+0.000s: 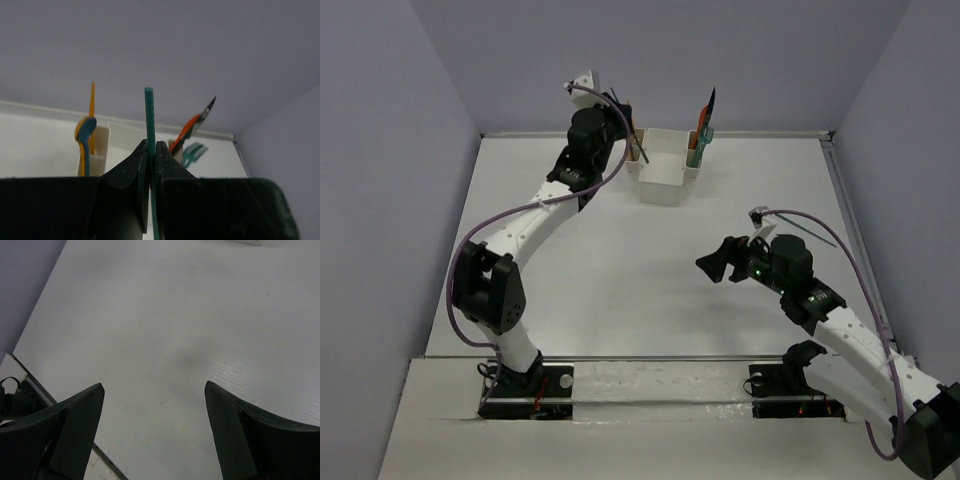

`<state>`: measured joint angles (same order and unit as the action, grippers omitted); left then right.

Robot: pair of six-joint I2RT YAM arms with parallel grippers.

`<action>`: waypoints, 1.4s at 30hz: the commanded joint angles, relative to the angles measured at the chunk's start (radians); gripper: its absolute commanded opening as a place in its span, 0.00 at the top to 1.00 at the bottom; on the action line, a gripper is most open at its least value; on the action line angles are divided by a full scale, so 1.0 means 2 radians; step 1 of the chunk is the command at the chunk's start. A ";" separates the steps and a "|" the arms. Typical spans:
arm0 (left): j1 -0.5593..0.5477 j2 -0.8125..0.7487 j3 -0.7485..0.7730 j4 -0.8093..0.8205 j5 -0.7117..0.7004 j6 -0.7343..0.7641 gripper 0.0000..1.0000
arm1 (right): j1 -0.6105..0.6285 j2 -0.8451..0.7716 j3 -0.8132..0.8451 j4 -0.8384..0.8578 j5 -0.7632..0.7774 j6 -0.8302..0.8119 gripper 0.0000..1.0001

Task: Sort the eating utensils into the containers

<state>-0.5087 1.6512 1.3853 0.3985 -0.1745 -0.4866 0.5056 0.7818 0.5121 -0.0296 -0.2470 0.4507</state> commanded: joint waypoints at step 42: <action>0.028 0.402 0.469 0.006 -0.119 0.204 1.00 | 0.001 -0.016 -0.037 0.044 0.015 0.014 0.13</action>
<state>-0.4561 2.4531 2.2707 0.3347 -0.4221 -0.0860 0.5056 0.7521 0.4419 -0.0010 -0.2314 0.4759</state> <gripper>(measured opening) 0.044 0.874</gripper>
